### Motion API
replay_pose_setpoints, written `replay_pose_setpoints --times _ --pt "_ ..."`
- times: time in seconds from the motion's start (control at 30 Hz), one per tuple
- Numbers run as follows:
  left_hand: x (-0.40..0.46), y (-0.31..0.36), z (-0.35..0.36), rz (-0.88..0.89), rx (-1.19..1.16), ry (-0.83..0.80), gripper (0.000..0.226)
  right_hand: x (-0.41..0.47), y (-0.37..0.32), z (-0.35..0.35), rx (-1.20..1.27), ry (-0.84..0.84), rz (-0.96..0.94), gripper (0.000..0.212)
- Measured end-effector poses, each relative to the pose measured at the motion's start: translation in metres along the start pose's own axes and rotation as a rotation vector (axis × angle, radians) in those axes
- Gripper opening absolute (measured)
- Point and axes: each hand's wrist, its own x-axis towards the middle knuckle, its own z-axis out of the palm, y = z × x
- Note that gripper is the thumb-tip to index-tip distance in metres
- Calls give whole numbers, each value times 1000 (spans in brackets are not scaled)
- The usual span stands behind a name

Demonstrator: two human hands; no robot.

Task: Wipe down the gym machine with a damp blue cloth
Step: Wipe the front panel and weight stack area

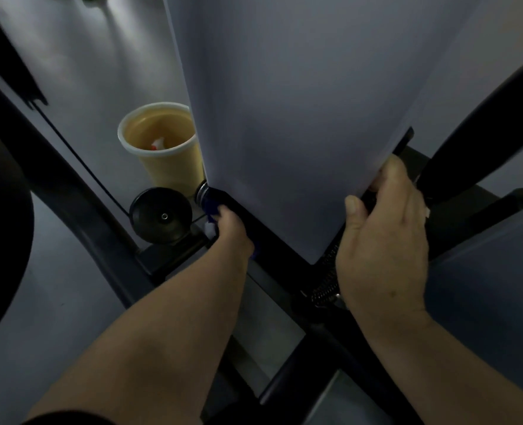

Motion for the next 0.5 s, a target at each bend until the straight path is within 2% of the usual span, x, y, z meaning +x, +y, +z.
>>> replay_pose_setpoints --times 0.07,0.17,0.4,0.5 --pt "14 7 -5 -2 -57 45 71 0 0 1 -8 11 -11 49" --pt "39 0 -16 6 -97 -5 79 0 2 6 -67 44 -27 50" --pt "-3 -50 -8 -170 -80 -89 61 2 2 1 -59 -1 -27 52" --pt "5 -37 -11 -125 -92 -150 55 1 5 4 -92 37 -48 51"
